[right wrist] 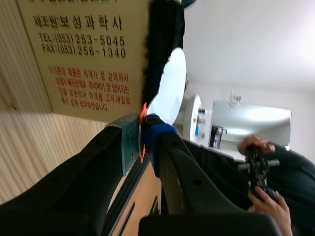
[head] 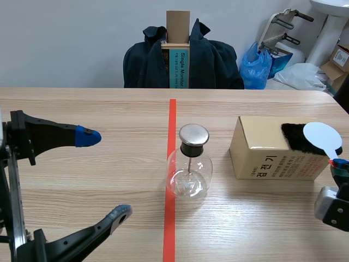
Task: Do the electroscope experiment.
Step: 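Rub the plate on the fur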
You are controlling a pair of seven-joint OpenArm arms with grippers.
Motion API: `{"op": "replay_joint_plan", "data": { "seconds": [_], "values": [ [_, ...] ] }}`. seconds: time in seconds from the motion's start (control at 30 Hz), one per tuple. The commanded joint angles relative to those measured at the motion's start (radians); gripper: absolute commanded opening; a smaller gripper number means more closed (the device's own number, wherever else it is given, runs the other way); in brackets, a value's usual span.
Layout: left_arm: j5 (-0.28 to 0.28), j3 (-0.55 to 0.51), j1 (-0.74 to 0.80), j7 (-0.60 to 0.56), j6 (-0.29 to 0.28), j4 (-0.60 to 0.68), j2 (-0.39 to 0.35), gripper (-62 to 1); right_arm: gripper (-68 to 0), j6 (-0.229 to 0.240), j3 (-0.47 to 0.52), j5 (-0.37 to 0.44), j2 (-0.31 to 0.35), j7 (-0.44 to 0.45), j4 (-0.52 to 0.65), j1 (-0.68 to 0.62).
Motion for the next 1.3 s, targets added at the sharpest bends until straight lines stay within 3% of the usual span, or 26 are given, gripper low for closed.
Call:
{"op": "replay_joint_plan", "data": {
  "seconds": [0.0,0.07,0.17,0.33,0.53,0.8,1.27],
  "values": [
    [-0.01,-0.003,-0.002,-0.016,0.002,0.003,0.005,1.4,-66.7,-0.003,-0.004,0.004,0.012,0.057,0.014,0.007],
    [-0.01,-0.003,-0.002,-0.016,0.002,0.003,0.005,1.4,-66.7,-0.012,-0.007,0.005,0.008,0.033,0.014,0.007],
    [-0.01,-0.003,-0.002,-0.016,0.002,0.003,0.005,1.4,-66.7,-0.01,-0.003,0.005,0.008,-0.076,0.014,0.0],
    [-0.01,-0.003,-0.002,-0.016,0.002,0.003,0.005,1.4,-66.7,0.001,-0.016,0.005,0.008,0.008,0.014,0.004],
    [-0.01,-0.003,-0.002,-0.016,0.002,0.002,0.005,1.4,-66.7,0.001,-0.018,0.005,0.009,-0.05,0.014,0.004],
    [-0.01,-0.003,-0.002,-0.015,0.002,0.0,0.005,1.4,-66.7,-0.003,0.009,0.014,0.011,-0.062,0.027,-0.006],
    [-0.01,-0.003,-0.002,-0.015,0.002,-0.004,0.005,1.4,-66.7,-0.002,0.125,0.138,0.011,-0.073,0.28,-0.069]
  ]
}}
